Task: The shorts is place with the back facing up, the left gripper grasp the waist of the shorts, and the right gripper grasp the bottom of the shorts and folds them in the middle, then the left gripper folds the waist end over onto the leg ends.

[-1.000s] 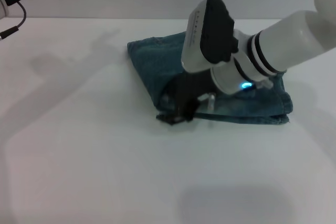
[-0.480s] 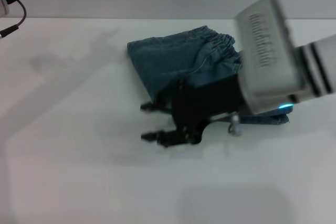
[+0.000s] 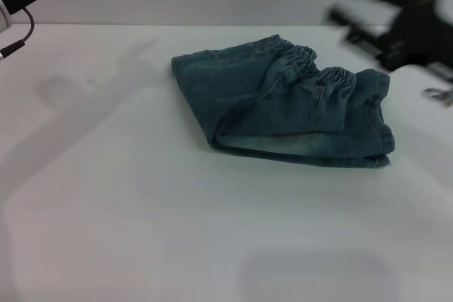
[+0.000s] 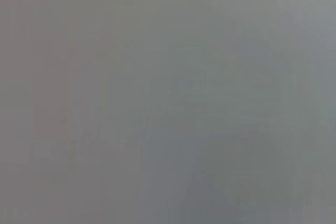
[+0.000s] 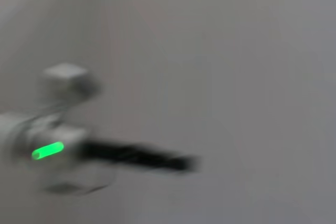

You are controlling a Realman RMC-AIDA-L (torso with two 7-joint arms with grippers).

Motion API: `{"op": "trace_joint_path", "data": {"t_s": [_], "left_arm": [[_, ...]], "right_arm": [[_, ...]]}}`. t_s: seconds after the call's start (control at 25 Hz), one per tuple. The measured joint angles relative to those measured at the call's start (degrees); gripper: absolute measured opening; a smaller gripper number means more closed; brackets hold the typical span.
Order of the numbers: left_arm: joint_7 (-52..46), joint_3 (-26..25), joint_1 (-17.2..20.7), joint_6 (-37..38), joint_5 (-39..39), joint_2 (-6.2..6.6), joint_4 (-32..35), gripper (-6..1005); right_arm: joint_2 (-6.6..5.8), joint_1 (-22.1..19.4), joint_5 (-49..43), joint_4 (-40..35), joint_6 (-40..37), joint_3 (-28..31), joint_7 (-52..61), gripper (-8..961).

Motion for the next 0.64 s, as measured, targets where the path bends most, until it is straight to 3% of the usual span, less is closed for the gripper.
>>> {"op": "trace_joint_path", "data": {"t_s": [0.2, 0.32, 0.48, 0.64], "left_arm": [[12.6, 0.4, 0.0, 0.9, -10.7, -0.06, -8.0, 834], [26.8, 0.5, -0.3, 3.4, -20.5, -0.25, -16.4, 834], [46.2, 0.6, -1.5, 11.3, -36.1, -0.42, -30.2, 834], [59.3, 0.6, -2.8, 19.8, -47.3, -0.44, -41.9, 834]], "right_arm": [[-0.11, -0.1, 20.4, 16.2, -0.9, 5.7, -18.1, 514], [0.07, 0.6, 32.5, 24.5, -1.7, 7.3, -28.5, 514], [0.14, 2.6, 47.0, 34.0, -4.5, 7.6, -36.3, 514], [0.06, 3.5, 55.8, 38.1, -6.0, 7.7, -38.9, 514]]}}
